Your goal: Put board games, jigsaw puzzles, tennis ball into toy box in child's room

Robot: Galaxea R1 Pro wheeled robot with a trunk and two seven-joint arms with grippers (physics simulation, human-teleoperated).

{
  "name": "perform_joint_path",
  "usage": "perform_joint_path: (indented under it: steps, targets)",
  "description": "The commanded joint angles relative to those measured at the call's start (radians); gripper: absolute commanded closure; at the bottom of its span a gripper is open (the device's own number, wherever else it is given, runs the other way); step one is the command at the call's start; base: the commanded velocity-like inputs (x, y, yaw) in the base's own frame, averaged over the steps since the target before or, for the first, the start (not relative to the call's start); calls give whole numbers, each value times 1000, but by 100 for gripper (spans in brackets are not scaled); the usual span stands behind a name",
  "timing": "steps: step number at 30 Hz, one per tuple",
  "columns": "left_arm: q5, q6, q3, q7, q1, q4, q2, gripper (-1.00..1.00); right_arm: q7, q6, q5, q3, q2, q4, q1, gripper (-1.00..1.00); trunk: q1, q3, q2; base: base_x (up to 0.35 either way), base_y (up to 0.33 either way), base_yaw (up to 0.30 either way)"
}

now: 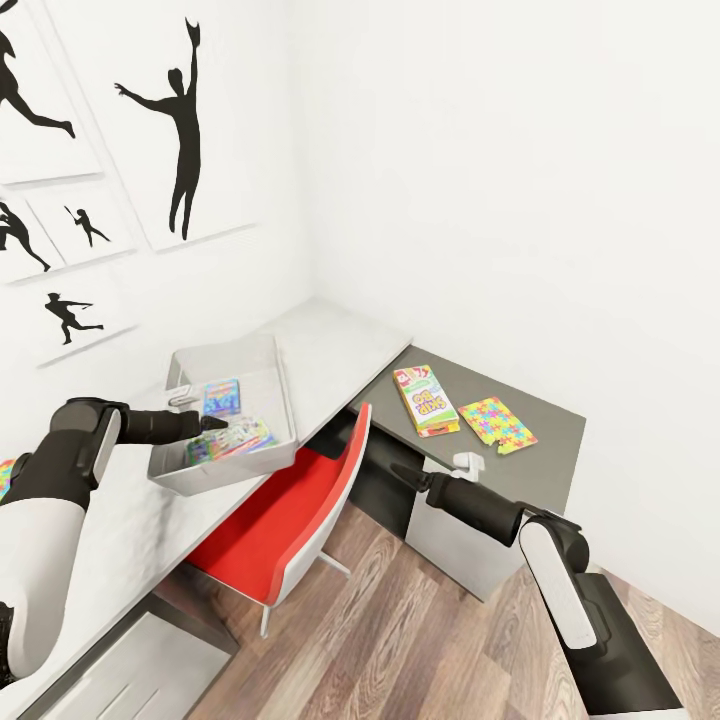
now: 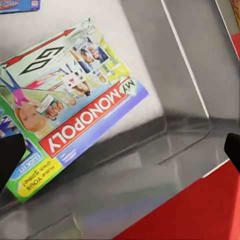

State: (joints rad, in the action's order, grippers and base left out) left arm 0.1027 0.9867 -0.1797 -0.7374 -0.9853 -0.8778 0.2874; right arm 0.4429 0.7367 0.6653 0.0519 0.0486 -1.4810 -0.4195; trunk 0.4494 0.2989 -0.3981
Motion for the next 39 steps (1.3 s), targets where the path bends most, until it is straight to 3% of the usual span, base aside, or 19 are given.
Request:
perform_joint_path:
  steps: [1, 20, 27, 29, 31, 33, 35, 38, 39]
  targets:
    - [10, 4, -2, -10, -1, -1, -1, -100, 0, 4, 2, 0, 1, -1, -1, -100, 1, 2, -2, 0, 0, 0]
    - [1, 14, -6, -32, -7, -12, 9, -100, 2, 4, 2, -5, 1, 0, -1, -100, 1, 2, -2, 0, 0, 0]
    - [-24, 36, -14, -84, -7, -30, 15, -100, 3, 4, 2, -5, 2, 1, -1, -100, 1, 2, -2, 0, 0, 0]
    - [-27, 46, -41, -113, -7, -52, 19, -100, 3, 4, 2, -5, 2, 1, -1, -100, 1, 2, -2, 0, 0, 0]
    - [-29, 53, -89, -149, -7, -69, 41, -100, 3, 5, 2, -5, 2, 1, -1, -100, 1, 2, -2, 0, 0, 0]
    - [-30, 56, -134, -196, -7, -76, 81, -100, 4, 5, 2, -5, 2, 1, -1, -100, 1, 2, -2, 0, 0, 0]
    - [-31, 57, -154, -248, -7, -79, 114, -100, 4, 5, 2, -5, 2, 1, -1, -100, 1, 2, -2, 0, 0, 0]
    - [-29, 57, -185, -407, -4, -78, 194, -100, 4, 6, 2, -10, 2, 0, -1, -100, 1, 2, -2, 0, 0, 0]
    - [-29, 57, -191, -438, -3, -76, 209, -100, 4, 6, 2, -12, 2, 0, -1, -100, 1, 2, -2, 0, 0, 0]
